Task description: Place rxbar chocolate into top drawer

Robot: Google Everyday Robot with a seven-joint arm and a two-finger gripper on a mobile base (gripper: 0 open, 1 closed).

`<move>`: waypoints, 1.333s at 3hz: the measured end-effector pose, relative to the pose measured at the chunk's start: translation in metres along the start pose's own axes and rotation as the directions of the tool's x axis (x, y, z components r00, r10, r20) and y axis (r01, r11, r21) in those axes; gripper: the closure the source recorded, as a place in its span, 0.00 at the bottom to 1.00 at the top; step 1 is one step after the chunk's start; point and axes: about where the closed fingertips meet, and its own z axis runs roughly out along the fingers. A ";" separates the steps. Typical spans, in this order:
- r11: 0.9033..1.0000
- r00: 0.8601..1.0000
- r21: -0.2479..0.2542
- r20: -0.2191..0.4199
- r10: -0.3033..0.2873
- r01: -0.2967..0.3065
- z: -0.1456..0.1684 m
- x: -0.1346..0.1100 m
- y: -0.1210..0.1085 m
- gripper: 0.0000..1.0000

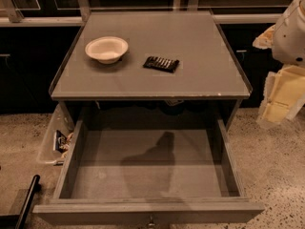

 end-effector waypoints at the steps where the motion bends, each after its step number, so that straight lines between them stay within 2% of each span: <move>1: 1.000 1.000 0.006 0.001 0.000 0.000 0.001 -0.001 -0.002 0.00; 2: 1.000 1.000 0.016 0.013 -0.009 0.008 0.019 -0.013 -0.018 0.00; 3: 1.000 0.999 0.025 0.041 -0.012 0.011 0.044 -0.024 -0.046 0.00; 4: 0.999 0.995 0.035 0.100 -0.008 0.005 0.064 -0.034 -0.073 0.00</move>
Offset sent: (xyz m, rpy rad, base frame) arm 0.0570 0.0220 -0.0319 0.0136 -0.0217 0.0201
